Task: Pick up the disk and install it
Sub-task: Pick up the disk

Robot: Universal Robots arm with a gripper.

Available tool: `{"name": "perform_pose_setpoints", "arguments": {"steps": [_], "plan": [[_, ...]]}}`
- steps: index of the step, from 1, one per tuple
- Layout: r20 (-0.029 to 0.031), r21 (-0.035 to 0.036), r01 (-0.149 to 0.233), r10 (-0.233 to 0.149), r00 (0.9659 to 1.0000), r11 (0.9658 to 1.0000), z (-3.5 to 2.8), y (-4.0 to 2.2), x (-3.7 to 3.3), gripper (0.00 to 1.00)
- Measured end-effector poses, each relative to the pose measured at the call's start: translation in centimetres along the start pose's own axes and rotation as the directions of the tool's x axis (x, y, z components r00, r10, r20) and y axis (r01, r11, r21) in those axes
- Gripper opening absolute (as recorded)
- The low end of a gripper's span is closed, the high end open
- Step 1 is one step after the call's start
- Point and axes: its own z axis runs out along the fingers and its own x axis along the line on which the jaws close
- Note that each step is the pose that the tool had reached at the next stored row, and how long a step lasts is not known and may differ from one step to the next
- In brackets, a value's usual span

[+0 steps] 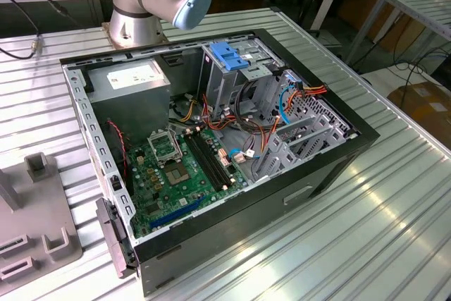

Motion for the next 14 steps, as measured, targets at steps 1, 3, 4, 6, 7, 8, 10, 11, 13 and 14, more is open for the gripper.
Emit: {"name": "perform_pose_setpoints", "arguments": {"steps": [1,3,4,6,7,8,10,11,13,14], "plan": [[0.0000,-0.0002,0.000,0.000,1.0000,1.0000,-0.09,0.00,0.00,0.37],[0.0000,-0.0009,0.000,0.000,1.0000,1.0000,-0.30,0.00,0.00,0.37],[0.0000,-0.0011,0.000,0.000,1.0000,1.0000,-0.37,0.00,0.00,0.37],[0.0001,-0.0014,0.000,0.000,1.0000,1.0000,-0.44,-0.01,0.00,0.37],[0.0001,-0.0017,0.000,0.000,1.0000,1.0000,-0.48,-0.02,0.00,0.37],[0.0000,-0.0022,0.000,0.000,1.0000,1.0000,-0.53,-0.02,0.00,0.37],[0.0001,-0.0029,0.000,0.000,1.0000,1.0000,-0.65,-0.03,0.00,0.37],[-0.0001,-0.0040,0.000,0.000,1.0000,1.0000,-0.96,-0.04,-0.01,0.37],[0.0000,-0.0073,0.000,0.000,1.0000,1.0000,-1.66,-0.06,-0.01,0.37],[0.0000,-0.0089,0.000,0.000,1.0000,1.0000,-2.08,-0.05,-0.01,0.37]]}}
